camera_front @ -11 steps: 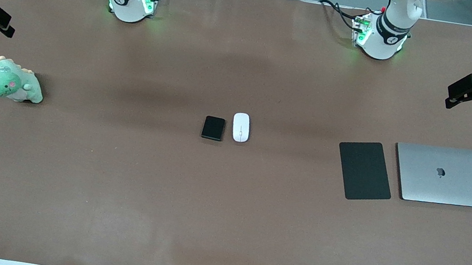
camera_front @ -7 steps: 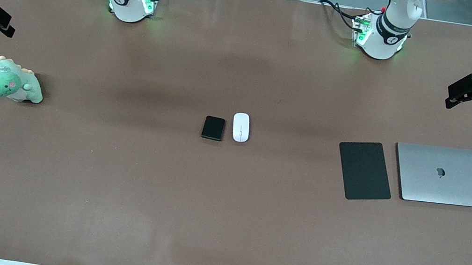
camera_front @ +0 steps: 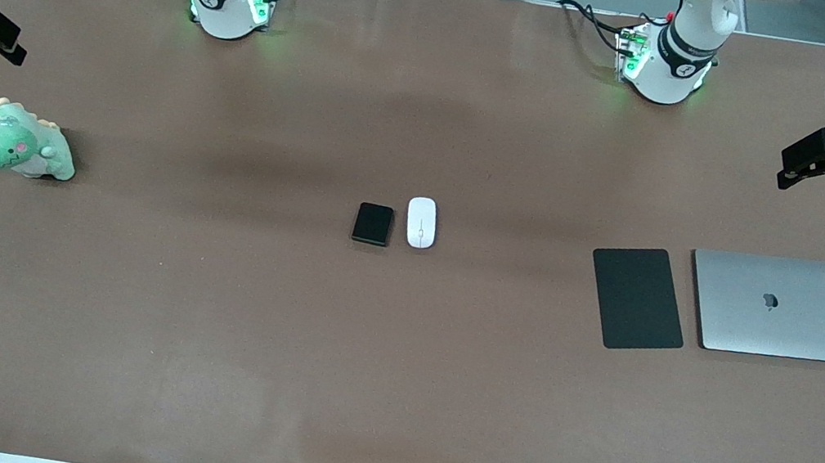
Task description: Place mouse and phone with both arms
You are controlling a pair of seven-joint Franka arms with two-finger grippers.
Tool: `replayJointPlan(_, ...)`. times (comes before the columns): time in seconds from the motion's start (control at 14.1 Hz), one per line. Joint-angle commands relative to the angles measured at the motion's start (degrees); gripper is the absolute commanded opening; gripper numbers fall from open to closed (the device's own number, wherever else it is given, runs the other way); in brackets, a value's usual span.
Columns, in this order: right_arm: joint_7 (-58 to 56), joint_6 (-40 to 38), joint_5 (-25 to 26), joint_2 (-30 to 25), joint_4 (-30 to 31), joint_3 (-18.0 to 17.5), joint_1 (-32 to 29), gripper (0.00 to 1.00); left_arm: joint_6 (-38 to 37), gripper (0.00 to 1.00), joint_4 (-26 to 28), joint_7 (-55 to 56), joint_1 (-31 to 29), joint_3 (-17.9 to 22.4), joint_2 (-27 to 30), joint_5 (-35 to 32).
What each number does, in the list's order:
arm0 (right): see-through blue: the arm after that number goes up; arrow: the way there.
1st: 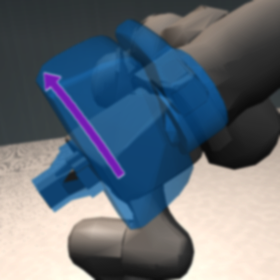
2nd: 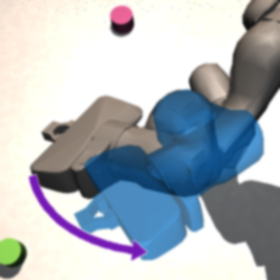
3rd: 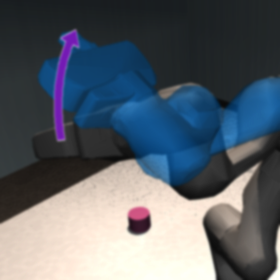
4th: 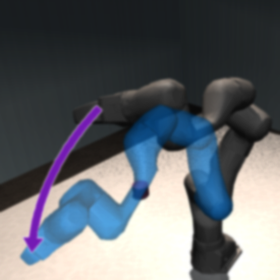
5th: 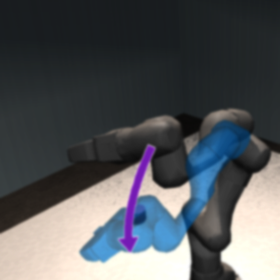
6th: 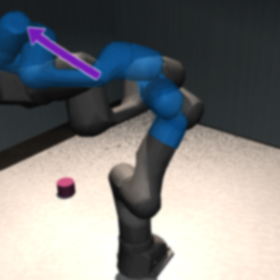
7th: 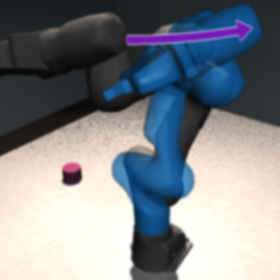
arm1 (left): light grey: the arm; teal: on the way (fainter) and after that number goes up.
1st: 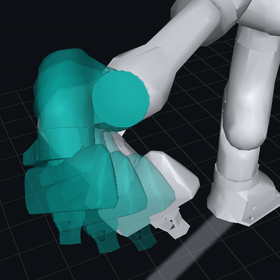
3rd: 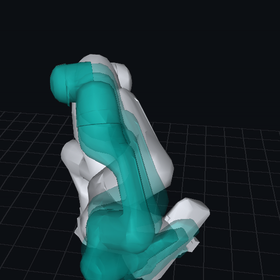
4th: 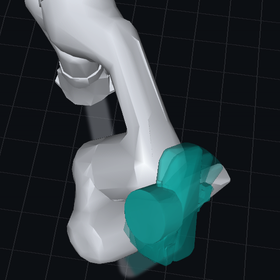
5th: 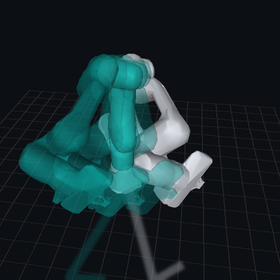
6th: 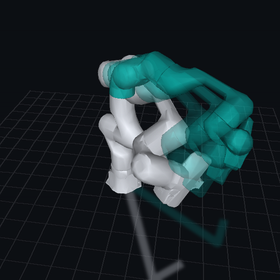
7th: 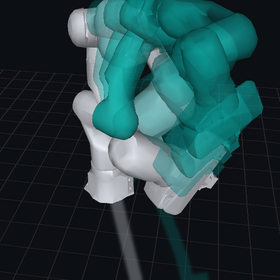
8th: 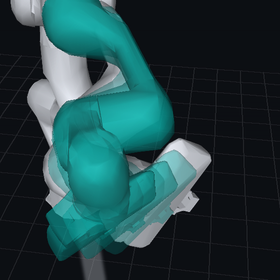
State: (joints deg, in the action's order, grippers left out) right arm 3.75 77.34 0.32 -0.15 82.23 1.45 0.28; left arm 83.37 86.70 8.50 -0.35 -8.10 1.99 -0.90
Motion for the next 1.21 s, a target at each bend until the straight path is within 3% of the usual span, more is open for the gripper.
replayJointPlan(0.0,0.0,-0.5,0.1,-0.3,0.0,-0.2,0.2,1.00,-0.8,1.00,-0.1,0.9,1.9,-1.3,-0.8,0.9)
replayJointPlan(0.36,0.1,-1.5,0.1,-0.1,0.0,-0.3,0.2,1.00,2.9,1.00,1.2,7.6,2.2,-9.3,-6.8,0.9)
replayJointPlan(0.64,0.2,-1.1,0.0,0.1,-0.2,-0.1,0.1,1.00,13.7,1.00,7.3,12.4,2.5,-14.1,-9.0,0.8)
replayJointPlan(1.14,0.1,-1.5,-1.1,0.9,-0.2,-0.1,0.1,1.00,26.6,1.00,8.3,24.2,9.9,-15.1,-19.9,-1.3)
